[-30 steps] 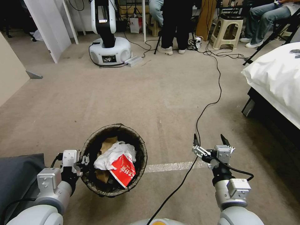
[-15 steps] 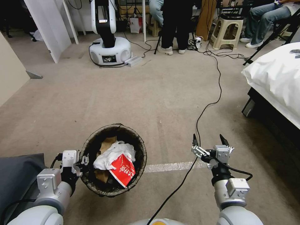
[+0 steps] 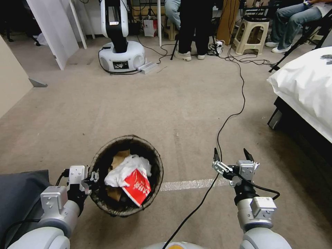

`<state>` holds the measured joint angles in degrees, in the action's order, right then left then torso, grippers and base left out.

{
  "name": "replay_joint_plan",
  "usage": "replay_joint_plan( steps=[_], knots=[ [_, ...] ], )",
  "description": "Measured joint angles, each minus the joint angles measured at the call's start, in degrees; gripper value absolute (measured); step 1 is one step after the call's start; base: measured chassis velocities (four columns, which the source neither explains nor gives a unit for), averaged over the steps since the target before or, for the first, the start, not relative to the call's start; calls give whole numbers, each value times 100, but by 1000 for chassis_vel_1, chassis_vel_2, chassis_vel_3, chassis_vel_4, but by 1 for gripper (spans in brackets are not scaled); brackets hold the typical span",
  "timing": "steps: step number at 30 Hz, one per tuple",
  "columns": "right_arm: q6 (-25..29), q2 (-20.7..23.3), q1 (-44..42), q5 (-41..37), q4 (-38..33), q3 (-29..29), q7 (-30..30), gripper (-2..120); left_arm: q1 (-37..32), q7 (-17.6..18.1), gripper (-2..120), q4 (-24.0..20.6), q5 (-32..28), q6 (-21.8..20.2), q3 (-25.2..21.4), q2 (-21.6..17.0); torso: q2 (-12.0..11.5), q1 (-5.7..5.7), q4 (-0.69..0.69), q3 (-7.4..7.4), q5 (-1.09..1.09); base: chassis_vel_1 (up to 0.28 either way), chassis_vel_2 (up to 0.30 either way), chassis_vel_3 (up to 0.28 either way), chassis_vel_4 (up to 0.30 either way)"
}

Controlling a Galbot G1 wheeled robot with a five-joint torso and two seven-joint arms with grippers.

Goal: Pick up the trash bin, then pick up the garbage from the floor and place it into the trash bin.

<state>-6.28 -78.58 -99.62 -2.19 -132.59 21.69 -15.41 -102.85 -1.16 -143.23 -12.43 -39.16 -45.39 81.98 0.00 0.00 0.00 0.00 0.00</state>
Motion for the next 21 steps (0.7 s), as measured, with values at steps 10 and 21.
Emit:
replay_joint_plan(
  steps=[10,21],
  knots=[
    [-2,1,5,0,14,-11,0,100,0,-1,2,0,0,2,0,1,0,0,0,0,0,0,0,0,0],
    [-14,-13,29,2,26,-18,2,100,-5,-19,2,0,37,43,1,32,0,0,0,0,0,0,0,0,0]
  ],
)
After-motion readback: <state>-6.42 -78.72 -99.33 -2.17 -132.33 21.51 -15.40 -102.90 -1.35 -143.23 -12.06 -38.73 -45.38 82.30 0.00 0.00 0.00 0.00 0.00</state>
